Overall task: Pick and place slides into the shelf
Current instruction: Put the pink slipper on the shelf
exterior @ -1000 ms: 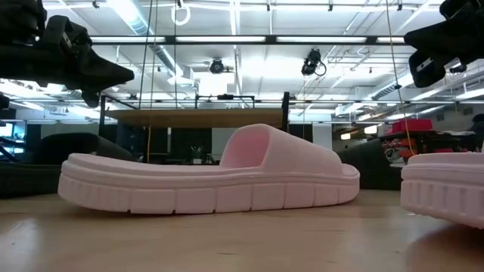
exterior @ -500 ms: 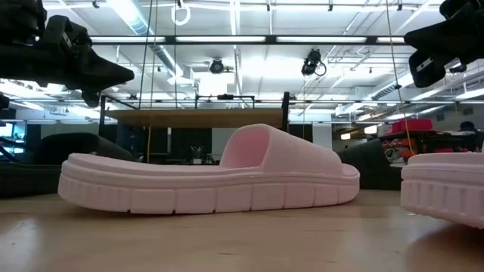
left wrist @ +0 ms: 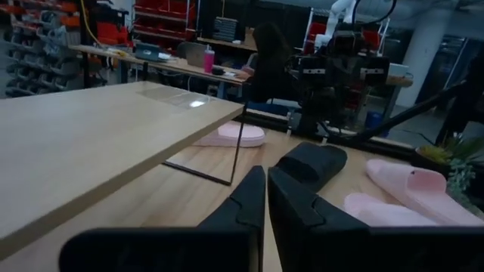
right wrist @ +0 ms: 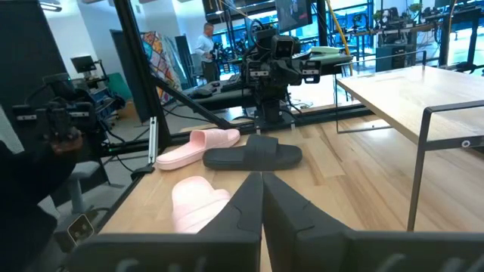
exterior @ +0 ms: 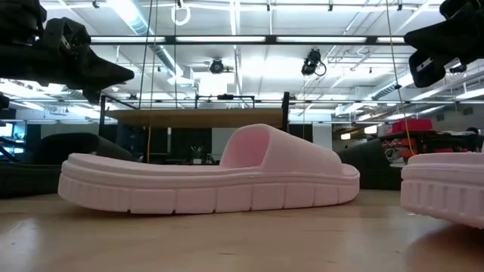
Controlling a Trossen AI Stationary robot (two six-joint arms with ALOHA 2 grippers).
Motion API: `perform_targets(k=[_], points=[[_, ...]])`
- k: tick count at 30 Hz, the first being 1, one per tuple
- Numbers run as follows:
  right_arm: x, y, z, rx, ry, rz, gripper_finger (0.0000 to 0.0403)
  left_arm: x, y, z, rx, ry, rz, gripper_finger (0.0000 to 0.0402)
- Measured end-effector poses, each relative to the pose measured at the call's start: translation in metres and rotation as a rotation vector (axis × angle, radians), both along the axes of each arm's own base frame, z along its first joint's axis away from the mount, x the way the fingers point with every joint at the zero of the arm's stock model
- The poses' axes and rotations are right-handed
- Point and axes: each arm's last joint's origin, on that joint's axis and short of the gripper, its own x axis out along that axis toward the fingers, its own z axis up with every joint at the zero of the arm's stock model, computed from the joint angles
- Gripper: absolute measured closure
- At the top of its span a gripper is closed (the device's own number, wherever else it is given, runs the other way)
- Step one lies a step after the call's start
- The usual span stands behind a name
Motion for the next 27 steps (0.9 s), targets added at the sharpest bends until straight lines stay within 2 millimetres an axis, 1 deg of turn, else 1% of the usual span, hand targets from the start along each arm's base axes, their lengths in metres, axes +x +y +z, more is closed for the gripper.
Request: perform_targets(k=[4,7,9,15,21,23,27], points=[[0.0,0.0,0.0,0.0,0.0,0.0,0.0393,0.0,0.0,0.005,0.014,-0.045,0.0,0.0372],[0.0,0.0,0.0,0.0,0.0,0.0,0.0393,-0.001,0.0,0.009,0.076,-0.071,0.005,0.0361],[0.0,0.0,0.0,0.0,0.0,0.0,0.0393,-0.001,0.0,0.01,0.12,-0.075,0.008,0.0351],[0.0,0.0,0.0,-0.005,0.0,0.0,0.0393,-0.001,0.0,0.01,0.15,-0.065,0.026,0.0311],[0.0,0.0,0.0,-0.004,0.0,0.001,0.0393,-0.001,0.0,0.01,0.33,-0.012,0.042,0.0267],[0.0,0.0,0.0,0.006,0.004,0.007,0.0393,-0.002,0.0,0.015,0.386,-0.044,0.055,0.0254],[0.0,0.0,0.0,0.008,0.004,0.008,0.0393,-0.007,-0.001,0.035,0.432,-0.229,0.095,0.0235]])
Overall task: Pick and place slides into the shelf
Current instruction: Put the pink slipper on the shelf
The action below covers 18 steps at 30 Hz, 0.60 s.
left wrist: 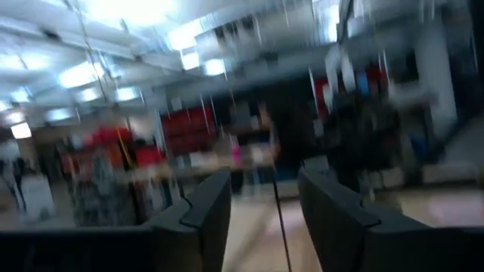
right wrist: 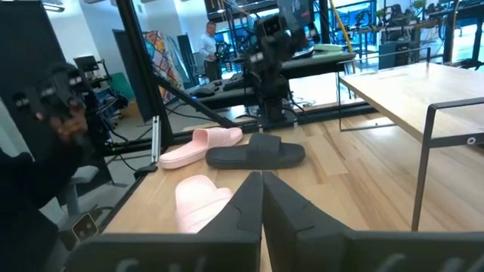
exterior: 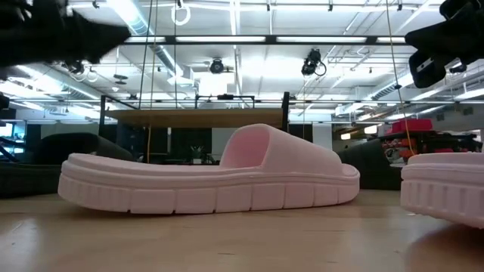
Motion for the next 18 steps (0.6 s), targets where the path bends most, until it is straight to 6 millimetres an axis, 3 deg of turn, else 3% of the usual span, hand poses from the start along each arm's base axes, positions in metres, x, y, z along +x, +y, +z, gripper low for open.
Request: perform_targets(k=[6,11,18], points=[[0.0,0.0,0.0,0.051,0.004,0.01,0.0393,-0.016,-0.003,0.051,0.052,-0.09,0.016,0.023],[0.0,0.0,0.0,0.088,0.008,0.011,0.0393,-0.024,-0.004,0.096,0.051,0.083,0.023,0.023],[0.0,0.0,0.0,0.071,0.005,0.002,0.0393,-0.013,-0.002,0.142,-0.122,0.298,-0.016,0.023]])
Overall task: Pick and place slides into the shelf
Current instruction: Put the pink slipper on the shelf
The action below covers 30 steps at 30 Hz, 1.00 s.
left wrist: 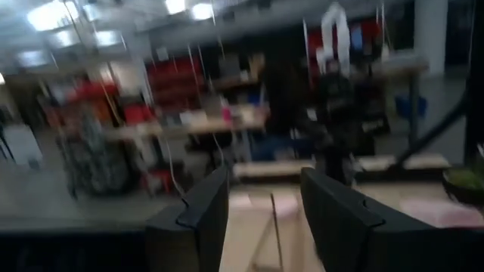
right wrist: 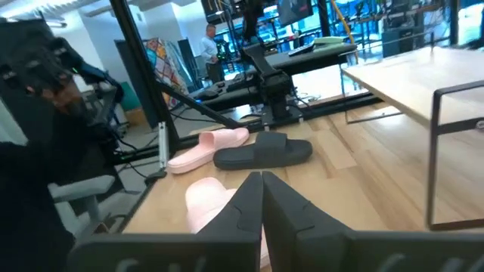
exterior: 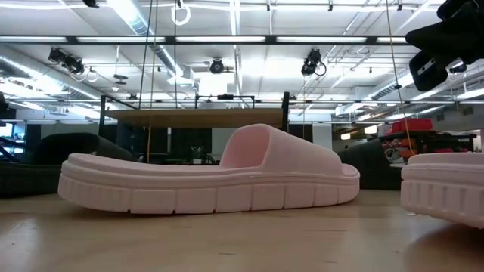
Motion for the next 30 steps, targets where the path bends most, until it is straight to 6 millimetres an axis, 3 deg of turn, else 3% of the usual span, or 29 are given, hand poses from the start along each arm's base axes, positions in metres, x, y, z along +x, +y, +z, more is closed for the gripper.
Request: perform_targets(k=[7,13,16,21,25,30], points=[[0.0,-0.001,0.021,-0.315,-0.224,-0.078,0.0393,0.03,0.005,0.003,-0.048,0.24,-0.003,0.023],[-0.002,0.007,0.047,-0.408,-0.562,0.093,0.0393,0.064,0.011,-0.01,-0.07,0.355,-0.002,0.023],[0.002,0.01,0.053,-0.45,-0.644,0.112,0.0393,0.076,0.013,-0.017,-0.08,0.411,-0.001,0.023],[0.022,0.018,0.059,-0.595,-0.632,0.082,0.0393,0.094,0.016,-0.023,-0.085,0.434,-0.001,0.023],[0.047,0.025,0.079,-0.643,-0.57,0.075,0.0393,0.106,0.019,-0.022,-0.077,0.394,0.0,0.023],[0.087,0.034,0.1,-0.7,-0.362,0.13,0.0393,0.115,0.02,-0.025,-0.077,0.394,0.0,0.023]])
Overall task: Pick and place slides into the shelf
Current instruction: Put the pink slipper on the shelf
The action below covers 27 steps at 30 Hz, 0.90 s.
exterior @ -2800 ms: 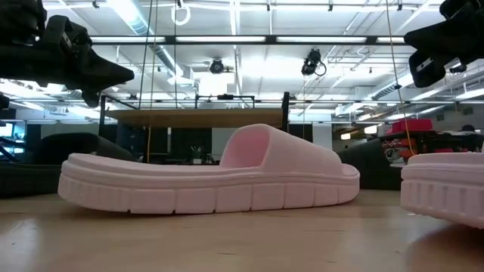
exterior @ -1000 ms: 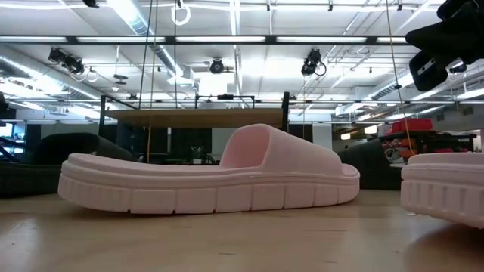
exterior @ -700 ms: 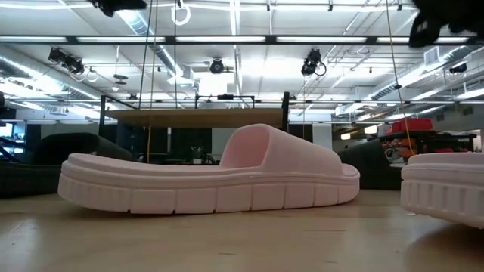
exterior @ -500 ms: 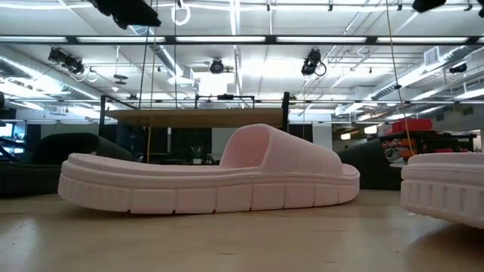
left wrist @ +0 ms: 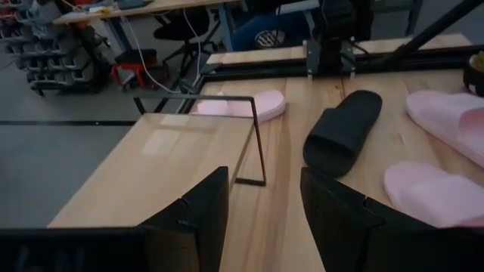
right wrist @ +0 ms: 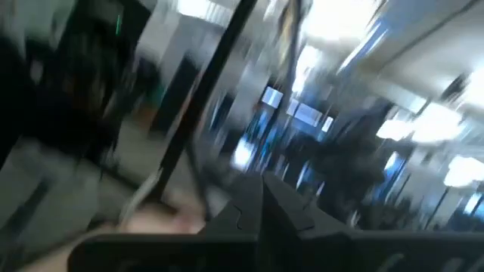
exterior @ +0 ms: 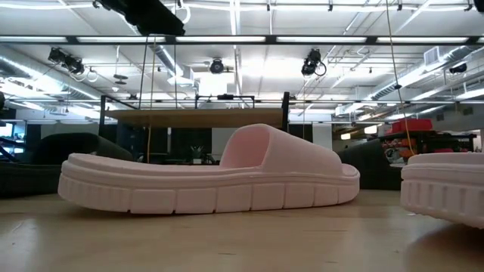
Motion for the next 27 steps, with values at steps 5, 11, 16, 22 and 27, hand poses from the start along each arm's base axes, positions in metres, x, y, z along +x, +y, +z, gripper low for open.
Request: perform_targets(k=[5,11,16,22,27], points=[[0.038,0.004,0.0,-0.02,0.389,-0.136,0.0393,0.003,0.0,-0.006,-0.01,0.051,-0.001,0.023],[0.071,-0.008,-0.012,0.044,0.644,-0.506,0.0393,0.003,0.0,-0.008,-0.012,0.063,-0.001,0.023],[0.091,-0.018,-0.031,0.213,0.732,-0.609,0.0393,0.003,0.0,-0.008,-0.012,0.062,-0.001,0.023],[0.103,-0.032,-0.045,0.248,0.761,-0.675,0.0393,0.003,0.0,-0.008,-0.013,0.063,-0.001,0.023],[0.098,-0.043,-0.055,0.323,0.887,-0.687,0.039,0.003,0.0,-0.008,-0.022,0.061,0.003,0.023]])
